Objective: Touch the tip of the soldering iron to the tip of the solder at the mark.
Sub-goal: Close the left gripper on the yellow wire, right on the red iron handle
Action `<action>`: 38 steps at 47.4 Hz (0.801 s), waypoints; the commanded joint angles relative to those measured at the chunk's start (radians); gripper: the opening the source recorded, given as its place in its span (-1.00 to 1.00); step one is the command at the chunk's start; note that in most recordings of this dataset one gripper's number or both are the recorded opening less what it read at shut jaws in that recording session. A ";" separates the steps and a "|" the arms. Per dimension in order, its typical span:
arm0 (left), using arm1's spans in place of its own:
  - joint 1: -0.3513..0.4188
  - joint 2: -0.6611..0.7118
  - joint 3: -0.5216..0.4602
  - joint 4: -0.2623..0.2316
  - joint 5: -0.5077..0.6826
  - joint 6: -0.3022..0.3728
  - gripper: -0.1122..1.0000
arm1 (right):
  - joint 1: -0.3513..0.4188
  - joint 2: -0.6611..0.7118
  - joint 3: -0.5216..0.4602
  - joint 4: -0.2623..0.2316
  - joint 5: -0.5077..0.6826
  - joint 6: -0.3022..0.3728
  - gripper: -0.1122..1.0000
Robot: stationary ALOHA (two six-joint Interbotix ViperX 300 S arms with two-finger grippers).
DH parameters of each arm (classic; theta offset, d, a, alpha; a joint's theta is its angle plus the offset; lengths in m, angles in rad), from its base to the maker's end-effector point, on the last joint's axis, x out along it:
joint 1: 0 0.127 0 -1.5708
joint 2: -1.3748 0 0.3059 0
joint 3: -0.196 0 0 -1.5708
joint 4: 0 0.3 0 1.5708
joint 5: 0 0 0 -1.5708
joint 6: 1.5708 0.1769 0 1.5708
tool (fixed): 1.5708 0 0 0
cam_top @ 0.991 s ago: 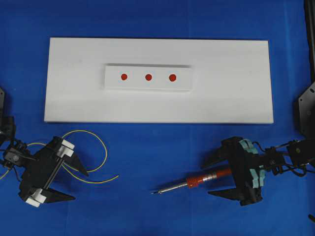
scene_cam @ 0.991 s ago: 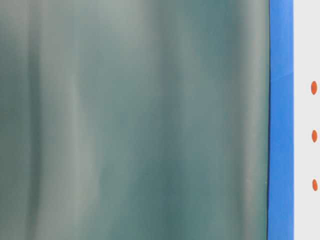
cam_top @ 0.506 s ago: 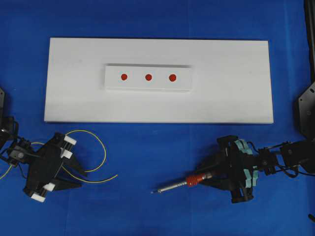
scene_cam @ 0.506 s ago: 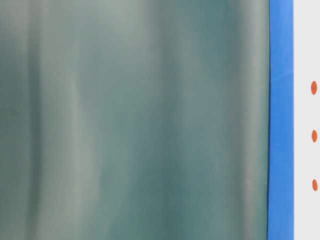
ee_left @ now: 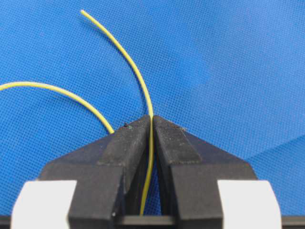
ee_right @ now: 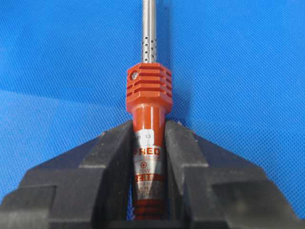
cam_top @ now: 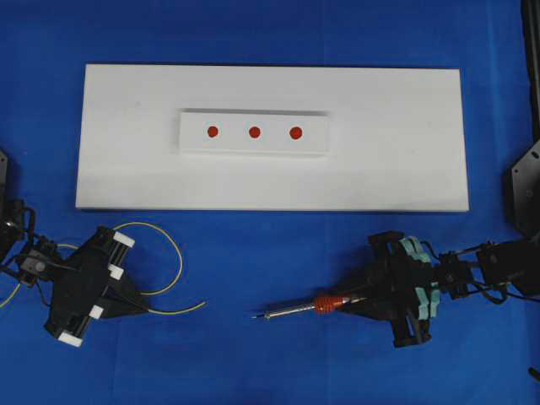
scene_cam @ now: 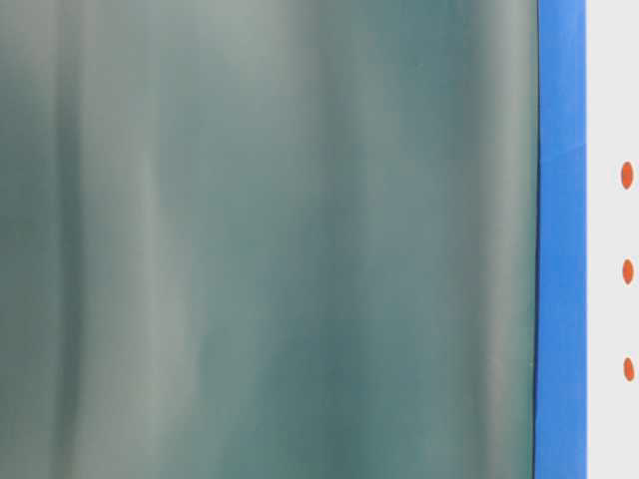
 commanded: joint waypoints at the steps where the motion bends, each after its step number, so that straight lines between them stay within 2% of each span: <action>1: 0.002 -0.046 -0.020 -0.002 0.025 -0.006 -0.74 | -0.003 -0.069 -0.011 0.002 0.057 0.002 -0.68; 9: 0.006 -0.140 -0.061 -0.002 0.186 -0.026 -0.74 | -0.021 -0.212 -0.031 0.003 0.287 -0.002 -0.68; 23: 0.014 -0.353 -0.179 -0.003 0.575 -0.038 -0.74 | -0.072 -0.446 -0.100 -0.009 0.655 -0.012 -0.69; 30: 0.014 -0.416 -0.219 -0.002 0.693 -0.038 -0.74 | -0.091 -0.509 -0.137 -0.021 0.781 -0.029 -0.69; 38: 0.014 -0.433 -0.224 -0.002 0.732 -0.046 -0.74 | -0.107 -0.520 -0.153 -0.034 0.825 -0.031 -0.68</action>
